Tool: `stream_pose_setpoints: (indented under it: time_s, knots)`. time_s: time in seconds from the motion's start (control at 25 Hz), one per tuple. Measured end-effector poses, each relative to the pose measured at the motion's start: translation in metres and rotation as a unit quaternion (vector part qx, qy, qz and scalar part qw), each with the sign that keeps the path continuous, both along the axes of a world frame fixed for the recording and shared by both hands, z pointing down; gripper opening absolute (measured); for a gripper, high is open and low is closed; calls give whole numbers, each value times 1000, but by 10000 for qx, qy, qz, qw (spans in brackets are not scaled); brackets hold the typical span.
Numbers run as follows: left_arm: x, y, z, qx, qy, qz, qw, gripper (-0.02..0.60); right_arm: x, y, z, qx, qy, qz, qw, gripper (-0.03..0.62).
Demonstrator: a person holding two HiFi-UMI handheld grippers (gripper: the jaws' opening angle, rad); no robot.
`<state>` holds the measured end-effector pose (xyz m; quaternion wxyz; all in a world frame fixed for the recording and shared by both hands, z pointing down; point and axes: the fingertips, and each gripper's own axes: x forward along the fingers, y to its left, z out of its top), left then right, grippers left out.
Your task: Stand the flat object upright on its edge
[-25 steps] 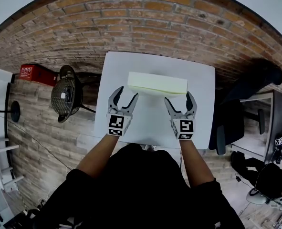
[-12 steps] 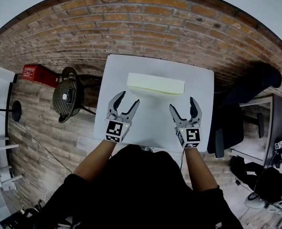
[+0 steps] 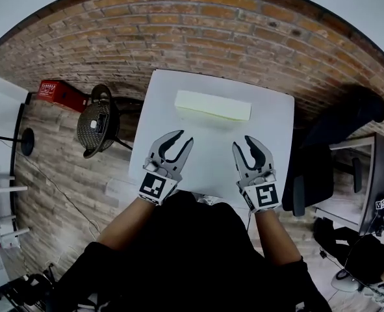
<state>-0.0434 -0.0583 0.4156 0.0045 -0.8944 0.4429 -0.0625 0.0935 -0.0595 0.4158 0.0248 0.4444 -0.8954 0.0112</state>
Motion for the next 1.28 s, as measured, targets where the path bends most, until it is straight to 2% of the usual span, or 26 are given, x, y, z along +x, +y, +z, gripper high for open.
stream_pose_setpoints:
  time_s: [0.2,0.32,0.56,0.76,1.28]
  knots:
    - [4,15,-16,-37,94,42,9999,39,-13,18,-23,71,-148,-323,9993,8]
    - [6,22,-24,-39,116,181,9998,18,-20,23,-27,-12,-127,-438,9990,5]
    - [2,22,-43,6,183,525,9985,18,-36,25,-35,-108,-94,-420,9990,5]
    - [-2,20,-52,70,262,727,9970,18,-50,26,-52,34,-209,-343,9992,5]
    - [-5,21,-64,110,380,1003,9942,18,-64,28,-62,39,-165,-172,9997,5]
